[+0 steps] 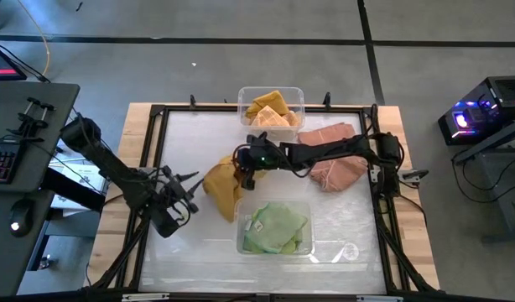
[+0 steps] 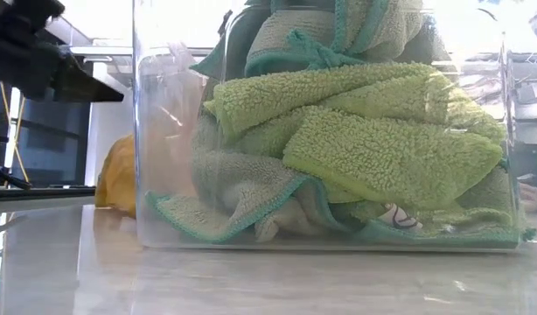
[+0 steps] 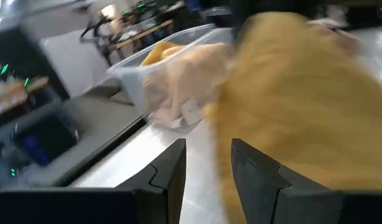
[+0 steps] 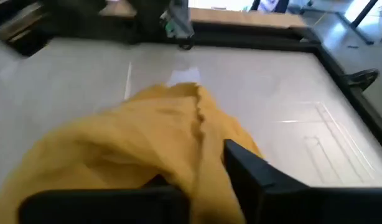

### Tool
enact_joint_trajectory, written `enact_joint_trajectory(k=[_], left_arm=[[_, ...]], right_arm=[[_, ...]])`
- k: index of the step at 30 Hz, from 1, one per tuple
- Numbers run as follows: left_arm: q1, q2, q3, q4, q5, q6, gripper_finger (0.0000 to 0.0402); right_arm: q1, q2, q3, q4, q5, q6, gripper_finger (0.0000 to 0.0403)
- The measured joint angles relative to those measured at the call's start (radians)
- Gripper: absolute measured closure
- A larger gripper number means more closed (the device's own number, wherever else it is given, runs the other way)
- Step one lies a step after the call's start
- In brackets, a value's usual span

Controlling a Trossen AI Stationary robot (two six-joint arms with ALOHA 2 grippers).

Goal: Sort towels by color in basket
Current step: Put the yellow towel into the top transparent bin

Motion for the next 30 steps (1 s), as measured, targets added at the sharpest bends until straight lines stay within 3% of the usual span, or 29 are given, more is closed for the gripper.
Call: enact_joint_trajectory(k=[4, 7, 13, 17, 20, 23, 26, 30], left_arm=[[-0.018, 0.000, 0.022, 0.185, 0.046, 0.355, 0.0287], [0.023, 0.000, 0.022, 0.354, 0.131, 0.634, 0.0287], [0.143, 0.007, 0.022, 0.668, 0.289, 1.122, 0.0279], [0.209, 0.007, 0.022, 0.761, 0.420, 1.370, 0.0248], [0.245, 0.007, 0.022, 0.771, 0.491, 1.469, 0.0215], [0.277, 0.007, 0.022, 0.768, 0.480, 1.509, 0.0181], [0.311, 0.007, 0.022, 0.751, 0.435, 1.501, 0.0158], [0.360, 0.007, 0.022, 0.705, 0.484, 1.404, 0.0149]], right_arm=[[-0.025, 0.000, 0.004, 0.030, -0.048, 0.019, 0.0294], [-0.041, 0.005, 0.004, 0.041, -0.132, 0.028, 0.0289], [-0.045, 0.090, 0.004, 0.220, -0.214, 0.086, 0.0349], [-0.040, 0.118, 0.004, 0.269, -0.215, 0.113, 0.0388], [-0.040, 0.117, 0.004, 0.261, -0.216, 0.130, 0.0397], [-0.040, 0.117, 0.004, 0.253, -0.247, 0.130, 0.0391], [-0.041, 0.117, 0.004, 0.252, -0.334, 0.130, 0.0389], [-0.041, 0.102, 0.003, 0.240, -0.440, 0.147, 0.0396]])
